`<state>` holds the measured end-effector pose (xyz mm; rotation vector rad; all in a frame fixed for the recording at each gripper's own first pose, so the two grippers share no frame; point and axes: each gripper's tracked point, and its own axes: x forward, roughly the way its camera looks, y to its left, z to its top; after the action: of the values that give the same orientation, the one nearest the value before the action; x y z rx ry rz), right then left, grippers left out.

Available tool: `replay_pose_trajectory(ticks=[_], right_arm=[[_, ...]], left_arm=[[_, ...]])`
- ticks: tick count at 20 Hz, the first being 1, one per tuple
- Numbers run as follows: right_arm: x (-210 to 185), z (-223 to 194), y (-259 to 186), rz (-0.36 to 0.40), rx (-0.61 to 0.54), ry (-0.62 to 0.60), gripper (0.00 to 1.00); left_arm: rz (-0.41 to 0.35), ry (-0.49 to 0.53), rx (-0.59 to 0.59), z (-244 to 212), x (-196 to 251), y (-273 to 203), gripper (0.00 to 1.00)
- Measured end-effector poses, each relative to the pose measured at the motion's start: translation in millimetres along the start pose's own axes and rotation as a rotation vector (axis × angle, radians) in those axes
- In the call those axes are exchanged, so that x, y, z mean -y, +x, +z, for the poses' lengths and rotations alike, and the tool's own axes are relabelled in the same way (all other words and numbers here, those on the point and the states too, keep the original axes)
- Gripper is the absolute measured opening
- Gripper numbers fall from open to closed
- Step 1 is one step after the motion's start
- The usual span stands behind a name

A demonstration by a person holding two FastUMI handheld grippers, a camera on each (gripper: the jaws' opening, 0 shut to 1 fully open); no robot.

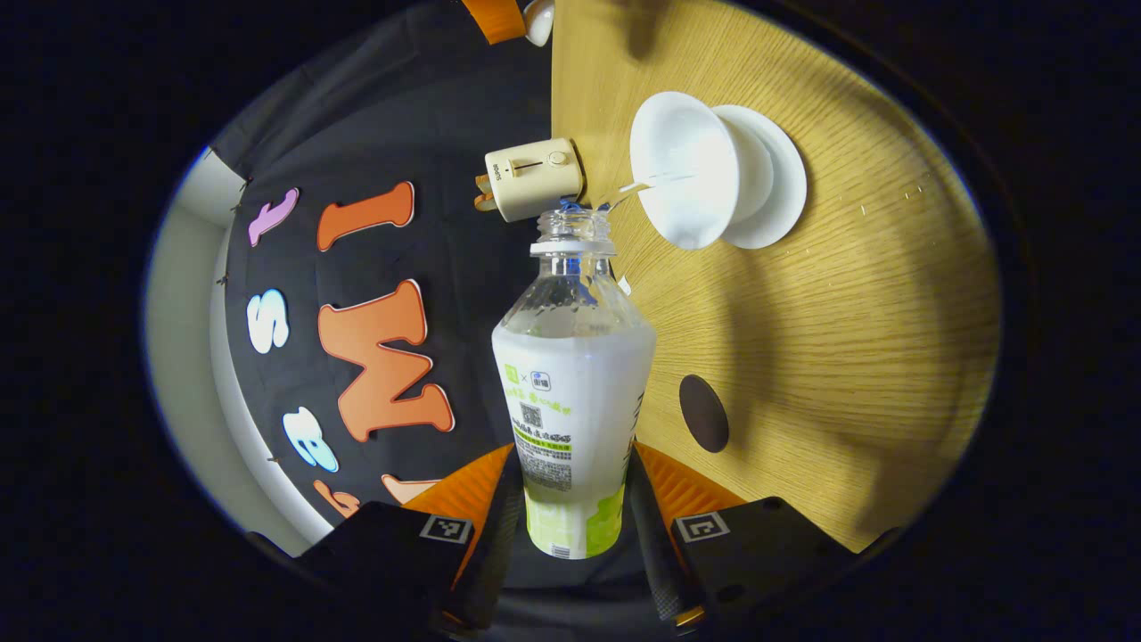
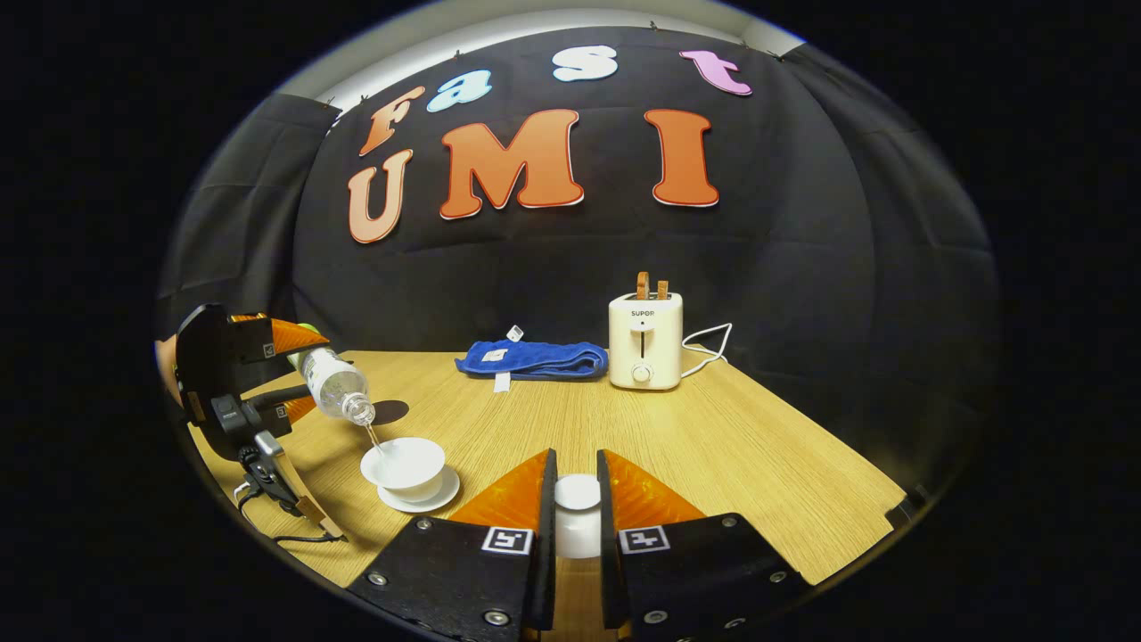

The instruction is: Open the teacup lid with one hand, grasp the water bottle and pour water into the teacup with the other hand; after pouring, place the water bottle on the coaster and then close the teacup lid.

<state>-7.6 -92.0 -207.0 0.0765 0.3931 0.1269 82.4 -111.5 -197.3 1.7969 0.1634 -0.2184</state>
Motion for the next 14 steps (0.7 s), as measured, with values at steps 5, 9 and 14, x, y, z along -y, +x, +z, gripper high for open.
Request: replay_pose_trajectory(ticks=[5,9,14], right_arm=[[1.3,1.2,-1.8,0.005,0.004,0.007,0.21],[0.1,2.0,-3.3,0.014,0.011,0.001,0.21],[0.6,0.9,-4.4,0.015,0.01,-0.003,0.21]], left_arm=[[0.013,0.028,0.014,8.9,-4.6,1.4,0.68],[0.016,0.057,0.028,17.8,-6.7,4.4,0.65],[0.032,0.102,0.043,25.0,-12.8,7.0,0.7]])
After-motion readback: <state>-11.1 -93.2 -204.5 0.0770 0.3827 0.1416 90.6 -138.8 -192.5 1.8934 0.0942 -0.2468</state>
